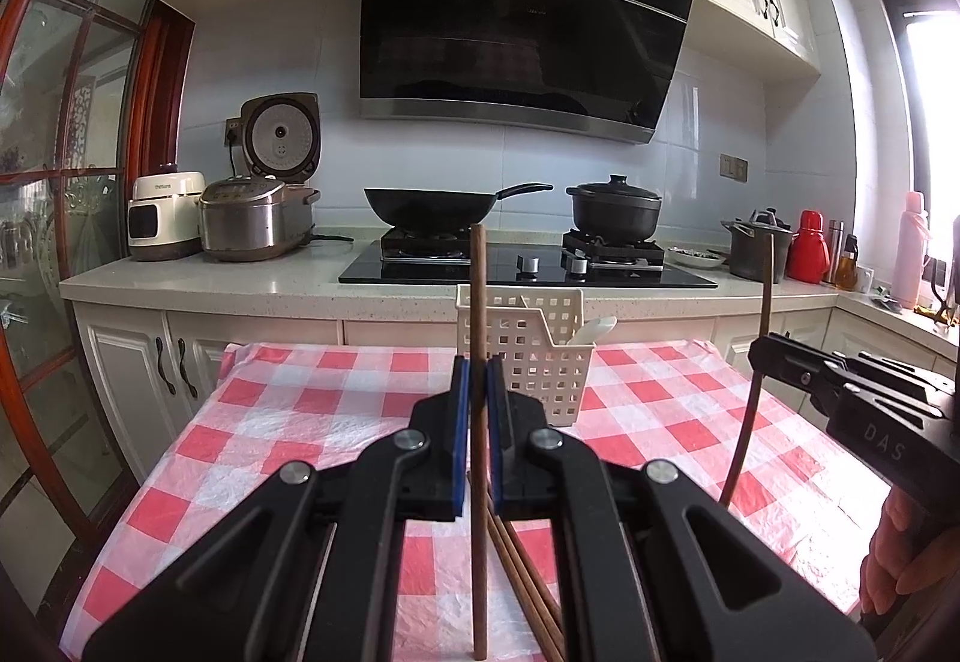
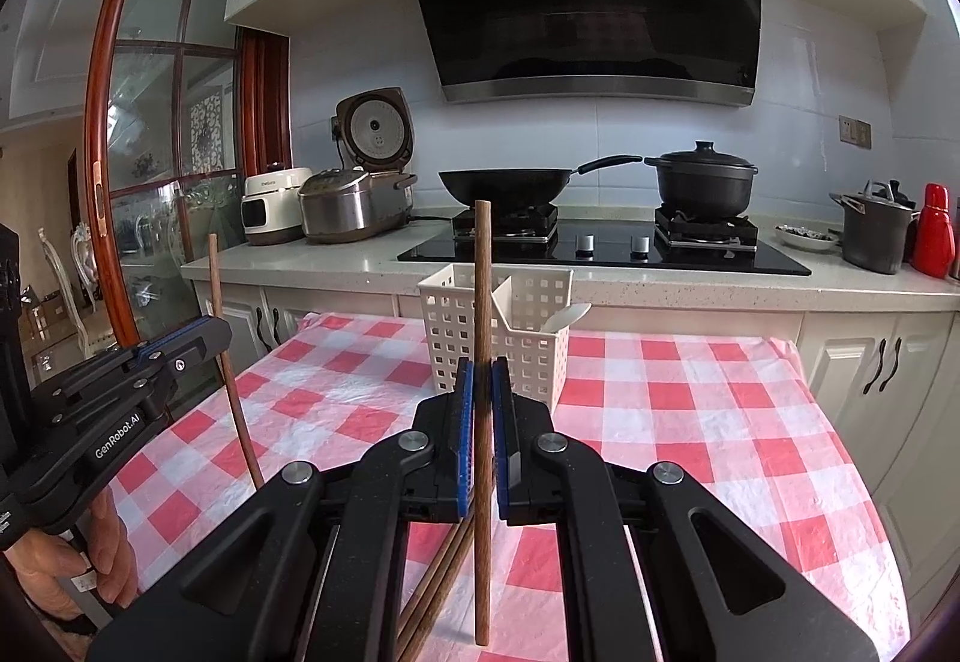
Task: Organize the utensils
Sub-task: 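Carry the upright chopstick in the left tool over the caddy while the right tool carries its chopstick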
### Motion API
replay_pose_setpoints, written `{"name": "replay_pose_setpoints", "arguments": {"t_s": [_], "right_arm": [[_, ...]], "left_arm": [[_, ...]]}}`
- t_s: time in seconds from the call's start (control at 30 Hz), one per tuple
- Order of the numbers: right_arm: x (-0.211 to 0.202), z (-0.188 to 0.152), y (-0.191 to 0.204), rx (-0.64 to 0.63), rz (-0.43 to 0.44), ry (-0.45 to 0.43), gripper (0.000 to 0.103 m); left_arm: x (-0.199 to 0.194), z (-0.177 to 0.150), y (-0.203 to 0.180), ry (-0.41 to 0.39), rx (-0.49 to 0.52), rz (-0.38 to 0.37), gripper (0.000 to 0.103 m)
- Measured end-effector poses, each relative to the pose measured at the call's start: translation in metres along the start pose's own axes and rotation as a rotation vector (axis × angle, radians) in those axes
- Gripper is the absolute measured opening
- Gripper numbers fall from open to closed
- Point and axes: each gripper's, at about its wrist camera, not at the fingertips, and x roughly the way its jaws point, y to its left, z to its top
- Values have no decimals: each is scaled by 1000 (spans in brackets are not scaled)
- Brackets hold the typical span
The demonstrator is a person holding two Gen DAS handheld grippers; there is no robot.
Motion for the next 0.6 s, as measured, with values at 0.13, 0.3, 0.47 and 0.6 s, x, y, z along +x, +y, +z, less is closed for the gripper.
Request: {"name": "replay_pose_setpoints", "arguments": {"t_s": [0.13,0.3,0.47,0.6], "right_arm": [[2,6,1,-12,-3,-33,6],[8,19,1,-35,-10,-72,5],[20,35,-3,-41,-10,-136,6],[37,50,-10,-26,-4,-159,5]], "left_arm": [[1,2,-1,-9,6,1,6],[3,15,-5,-43,31,-1,6],[14,34,-8,-82,49,4,6],[30,57,-9,-112,54,5,6]]}}
